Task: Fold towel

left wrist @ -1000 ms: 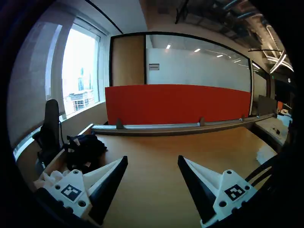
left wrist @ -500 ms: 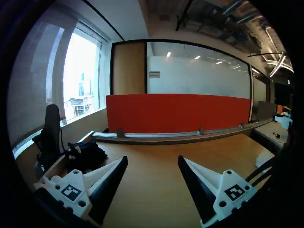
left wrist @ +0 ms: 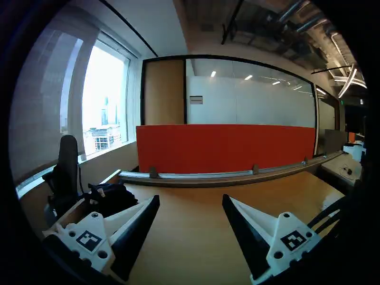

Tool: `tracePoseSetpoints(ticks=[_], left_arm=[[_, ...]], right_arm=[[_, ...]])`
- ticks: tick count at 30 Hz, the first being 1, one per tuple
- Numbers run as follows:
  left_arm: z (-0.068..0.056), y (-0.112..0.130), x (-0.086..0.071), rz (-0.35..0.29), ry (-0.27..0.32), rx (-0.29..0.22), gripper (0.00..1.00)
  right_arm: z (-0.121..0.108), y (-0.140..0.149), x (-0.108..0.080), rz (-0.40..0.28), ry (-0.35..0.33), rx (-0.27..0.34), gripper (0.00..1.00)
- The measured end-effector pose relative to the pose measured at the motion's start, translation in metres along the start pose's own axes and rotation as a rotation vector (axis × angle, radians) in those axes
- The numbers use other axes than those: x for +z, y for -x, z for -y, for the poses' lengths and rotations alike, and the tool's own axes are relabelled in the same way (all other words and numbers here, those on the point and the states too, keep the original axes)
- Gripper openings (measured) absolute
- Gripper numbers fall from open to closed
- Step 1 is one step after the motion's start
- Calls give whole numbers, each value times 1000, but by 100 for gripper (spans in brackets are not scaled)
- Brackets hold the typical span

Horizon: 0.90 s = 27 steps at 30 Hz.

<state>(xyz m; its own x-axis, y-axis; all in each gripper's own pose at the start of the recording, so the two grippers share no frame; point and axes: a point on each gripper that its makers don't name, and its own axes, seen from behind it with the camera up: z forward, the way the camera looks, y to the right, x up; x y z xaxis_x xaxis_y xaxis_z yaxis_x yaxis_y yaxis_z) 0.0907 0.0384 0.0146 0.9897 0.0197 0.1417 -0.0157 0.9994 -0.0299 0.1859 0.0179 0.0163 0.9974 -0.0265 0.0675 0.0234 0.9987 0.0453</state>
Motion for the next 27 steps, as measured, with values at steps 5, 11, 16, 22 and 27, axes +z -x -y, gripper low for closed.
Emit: tracePoseSetpoints(ticks=[5,11,16,22,27], left_arm=[[1,3,-1,-8,-3,31,98],[2,13,-1,-7,-5,40,98],[2,22,-1,-18,-5,45,98],[1,31,0,-46,5,26,98],[2,42,1,-65,0,17,98]], right_arm=[[10,-7,1,-2,-11,-20,100],[23,-15,-1,-3,-26,-32,100],[35,-20,-2,-9,-38,-17,100],[43,-20,-2,-25,-32,-3,100],[44,-10,0,-24,-20,6,100]])
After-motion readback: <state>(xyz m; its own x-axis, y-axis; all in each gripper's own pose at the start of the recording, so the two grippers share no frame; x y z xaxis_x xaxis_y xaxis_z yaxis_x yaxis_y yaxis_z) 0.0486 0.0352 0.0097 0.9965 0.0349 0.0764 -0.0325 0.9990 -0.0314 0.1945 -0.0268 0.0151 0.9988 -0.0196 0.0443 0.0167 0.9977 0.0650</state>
